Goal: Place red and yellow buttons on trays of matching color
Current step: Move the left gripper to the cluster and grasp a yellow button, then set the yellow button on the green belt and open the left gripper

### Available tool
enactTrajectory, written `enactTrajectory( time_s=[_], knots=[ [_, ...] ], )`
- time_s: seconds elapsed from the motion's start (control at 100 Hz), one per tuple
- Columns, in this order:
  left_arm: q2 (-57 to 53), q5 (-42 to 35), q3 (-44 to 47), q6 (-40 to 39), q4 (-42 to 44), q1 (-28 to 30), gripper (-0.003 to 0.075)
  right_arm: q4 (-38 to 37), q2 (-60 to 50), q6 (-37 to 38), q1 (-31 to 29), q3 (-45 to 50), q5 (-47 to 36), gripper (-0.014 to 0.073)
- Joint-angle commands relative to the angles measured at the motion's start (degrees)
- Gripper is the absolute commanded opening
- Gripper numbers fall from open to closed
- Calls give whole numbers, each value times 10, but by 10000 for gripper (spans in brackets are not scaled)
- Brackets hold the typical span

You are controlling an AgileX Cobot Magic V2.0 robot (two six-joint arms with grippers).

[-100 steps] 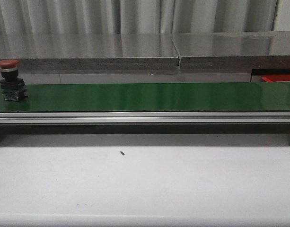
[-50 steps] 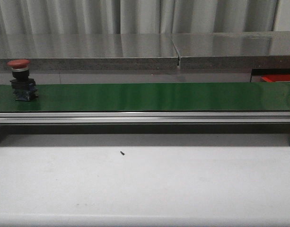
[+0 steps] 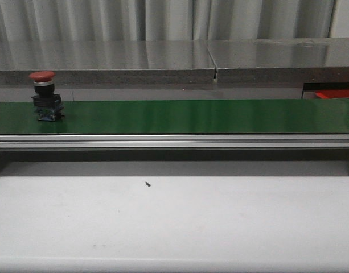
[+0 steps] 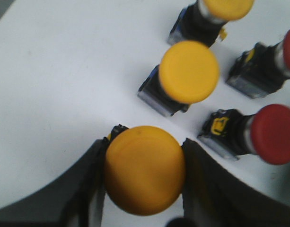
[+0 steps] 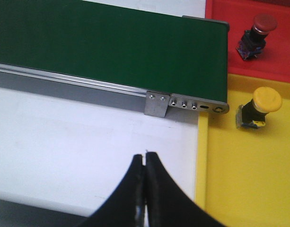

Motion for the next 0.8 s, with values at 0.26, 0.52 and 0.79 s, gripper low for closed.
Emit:
enactTrajectory(
  time_s=[0.26,0.52,0.79],
  knots=[
    [-157,-2,-15,13,-45,-75,0,6,-1,-3,1,-15,-32,-67],
    [-174,16,-15,29,-29,-174,0,6,-1,-3,1,-15,-32,-67],
    [-145,43,-15,29,-8,-213,0,6,-1,-3,1,-15,-32,-67]
  ],
)
